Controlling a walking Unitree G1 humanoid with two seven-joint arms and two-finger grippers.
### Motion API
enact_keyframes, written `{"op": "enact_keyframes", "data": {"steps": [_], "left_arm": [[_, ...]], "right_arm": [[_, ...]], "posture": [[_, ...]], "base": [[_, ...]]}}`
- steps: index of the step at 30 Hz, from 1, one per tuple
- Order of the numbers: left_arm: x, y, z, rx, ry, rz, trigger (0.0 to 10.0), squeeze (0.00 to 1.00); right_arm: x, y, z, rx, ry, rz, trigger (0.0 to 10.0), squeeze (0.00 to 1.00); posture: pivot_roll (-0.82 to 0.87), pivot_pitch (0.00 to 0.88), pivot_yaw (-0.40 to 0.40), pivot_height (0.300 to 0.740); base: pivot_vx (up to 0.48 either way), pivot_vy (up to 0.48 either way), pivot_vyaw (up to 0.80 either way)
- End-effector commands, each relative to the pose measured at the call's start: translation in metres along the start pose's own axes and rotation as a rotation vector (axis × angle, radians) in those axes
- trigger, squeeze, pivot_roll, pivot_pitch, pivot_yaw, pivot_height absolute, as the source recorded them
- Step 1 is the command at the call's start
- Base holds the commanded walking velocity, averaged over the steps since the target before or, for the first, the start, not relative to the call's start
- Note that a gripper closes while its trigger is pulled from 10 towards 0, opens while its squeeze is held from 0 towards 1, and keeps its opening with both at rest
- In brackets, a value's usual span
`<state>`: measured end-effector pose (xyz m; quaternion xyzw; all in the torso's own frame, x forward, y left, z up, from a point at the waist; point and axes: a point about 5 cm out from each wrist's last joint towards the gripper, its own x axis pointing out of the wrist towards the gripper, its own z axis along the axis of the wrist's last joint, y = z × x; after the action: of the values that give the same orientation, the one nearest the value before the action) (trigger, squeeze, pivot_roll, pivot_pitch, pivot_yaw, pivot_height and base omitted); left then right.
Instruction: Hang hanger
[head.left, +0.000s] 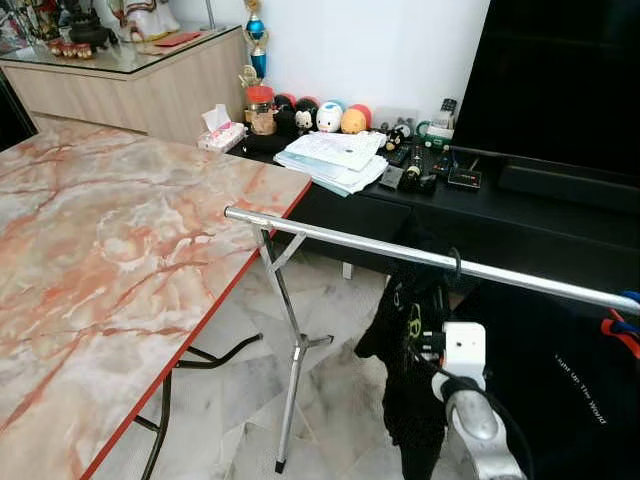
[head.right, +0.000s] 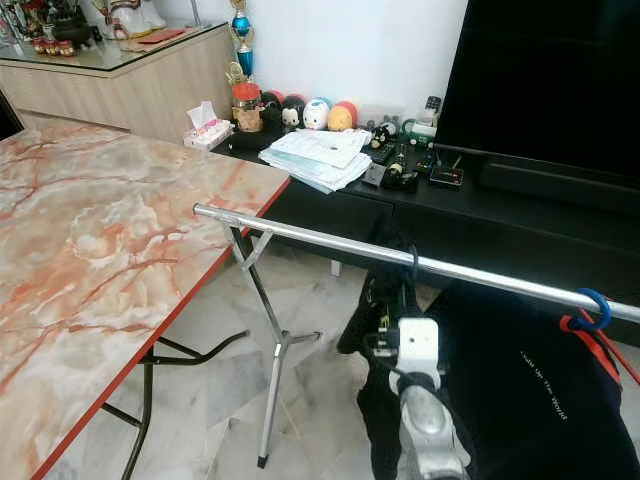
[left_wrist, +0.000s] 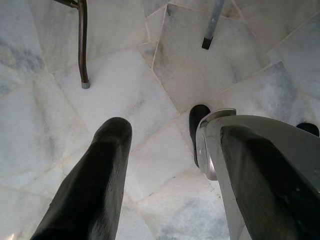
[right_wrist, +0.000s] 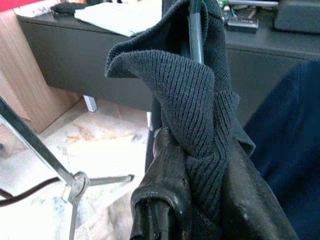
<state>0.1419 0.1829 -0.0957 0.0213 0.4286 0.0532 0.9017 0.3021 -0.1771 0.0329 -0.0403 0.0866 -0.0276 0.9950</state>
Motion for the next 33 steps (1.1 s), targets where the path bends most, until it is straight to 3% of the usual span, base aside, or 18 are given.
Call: {"op": "enact_keyframes", "data": {"steps": [1,6,12,13,14,15,16,18,21,33], "left_arm": [[-0.003,0.000,-0.010,-0.004,0.041,-0.004,10.0,0.00],[-0.002,0.001,-0.009,-0.004,0.035,-0.003,10.0,0.00],[-0.002,0.001,-0.008,-0.013,0.029,0.005,10.0,0.00],[-0.002,0.001,-0.008,-0.013,0.029,0.006,10.0,0.00],[-0.002,0.000,-0.008,-0.013,0.030,0.007,10.0,0.00],[-0.002,0.000,-0.008,-0.014,0.030,0.007,10.0,0.00],[-0.002,0.000,-0.008,-0.017,0.029,0.009,10.0,0.00],[-0.002,0.000,-0.008,-0.025,0.028,0.016,10.0,0.00],[-0.002,0.000,-0.008,-0.035,0.029,0.022,10.0,0.00],[-0.003,0.002,-0.009,-0.036,0.034,0.016,10.0,0.00]], "right_arm": [[-0.001,-0.004,0.009,0.029,-0.066,-0.031,0.0,0.00],[-0.009,-0.010,0.002,0.042,-0.068,-0.066,0.0,0.00],[-0.033,-0.019,-0.022,0.135,0.009,-0.152,0.0,0.00],[-0.035,-0.020,-0.025,0.149,0.020,-0.158,3.8,0.00],[-0.037,-0.020,-0.027,0.157,0.037,-0.163,6.9,0.00],[-0.037,-0.021,-0.029,0.159,0.052,-0.170,6.9,0.00],[-0.037,-0.021,-0.028,0.185,0.049,-0.179,10.0,0.00],[-0.033,-0.022,-0.023,0.245,0.035,-0.196,10.0,0.00],[-0.029,-0.021,-0.019,0.251,0.033,-0.188,10.0,0.00],[-0.021,-0.027,-0.010,0.188,0.037,-0.174,10.0,0.00]], "posture": [[0.10,0.066,0.077,0.740],[0.10,0.065,0.079,0.740],[0.09,0.061,0.067,0.740],[0.09,0.062,0.062,0.740],[0.09,0.062,0.061,0.740],[0.09,0.062,0.055,0.740],[0.09,0.062,0.056,0.740],[0.09,0.062,0.055,0.740],[0.10,0.061,0.054,0.740],[0.08,0.067,0.066,0.740]], "base": [[0.000,0.000,0.00],[0.000,0.000,0.00],[0.000,0.000,0.00],[0.000,0.000,0.00],[0.000,0.000,0.00],[0.000,0.000,0.00],[0.000,0.000,0.00],[0.000,0.000,0.00],[0.000,0.000,0.00],[0.000,0.000,0.00]]}}
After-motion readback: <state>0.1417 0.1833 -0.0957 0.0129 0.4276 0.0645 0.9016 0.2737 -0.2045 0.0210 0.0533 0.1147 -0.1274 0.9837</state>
